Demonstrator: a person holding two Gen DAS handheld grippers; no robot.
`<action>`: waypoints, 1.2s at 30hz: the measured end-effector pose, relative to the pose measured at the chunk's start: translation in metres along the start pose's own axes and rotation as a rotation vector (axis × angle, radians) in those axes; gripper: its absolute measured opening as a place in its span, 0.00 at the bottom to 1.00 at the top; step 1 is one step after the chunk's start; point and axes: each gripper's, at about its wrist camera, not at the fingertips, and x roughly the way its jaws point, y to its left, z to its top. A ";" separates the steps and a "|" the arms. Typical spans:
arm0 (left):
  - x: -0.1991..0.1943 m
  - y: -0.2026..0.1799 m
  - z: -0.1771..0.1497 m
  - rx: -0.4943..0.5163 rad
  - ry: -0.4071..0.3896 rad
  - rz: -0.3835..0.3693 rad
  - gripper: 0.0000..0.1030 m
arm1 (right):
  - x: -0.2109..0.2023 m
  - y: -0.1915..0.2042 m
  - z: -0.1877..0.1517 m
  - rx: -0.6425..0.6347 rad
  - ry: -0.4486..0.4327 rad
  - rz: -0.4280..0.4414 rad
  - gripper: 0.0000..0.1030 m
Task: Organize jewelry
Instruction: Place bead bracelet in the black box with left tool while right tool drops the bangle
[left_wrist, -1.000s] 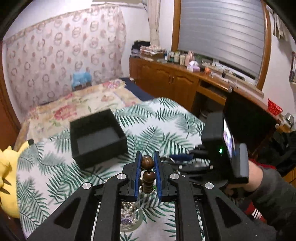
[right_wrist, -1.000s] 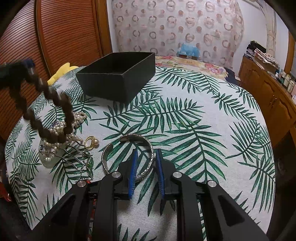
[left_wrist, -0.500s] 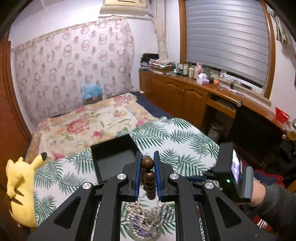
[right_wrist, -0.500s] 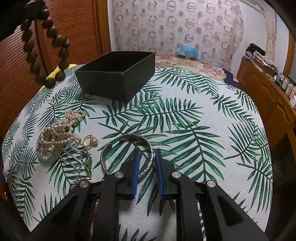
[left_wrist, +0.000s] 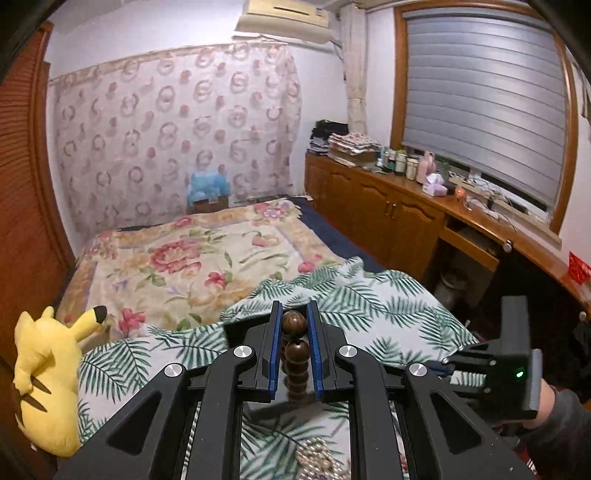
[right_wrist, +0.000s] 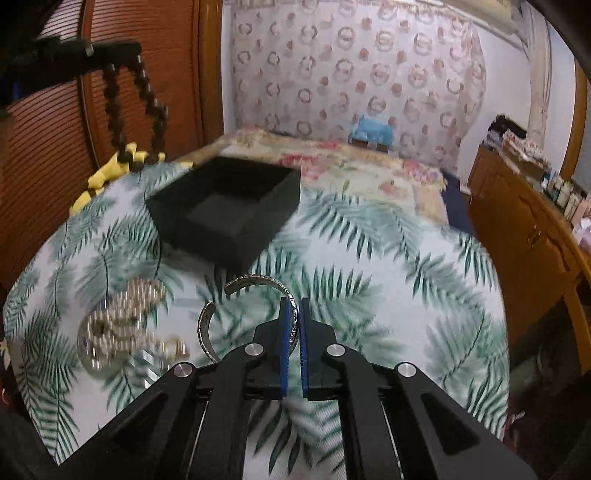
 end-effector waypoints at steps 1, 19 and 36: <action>0.002 0.003 0.002 -0.003 -0.001 0.001 0.12 | 0.000 0.000 0.009 0.004 -0.015 0.002 0.05; 0.059 0.026 -0.010 -0.032 0.075 0.040 0.12 | 0.053 0.026 0.077 -0.002 -0.054 0.059 0.06; 0.077 0.015 -0.020 -0.025 0.117 0.060 0.32 | 0.027 0.025 0.039 -0.013 -0.059 0.114 0.21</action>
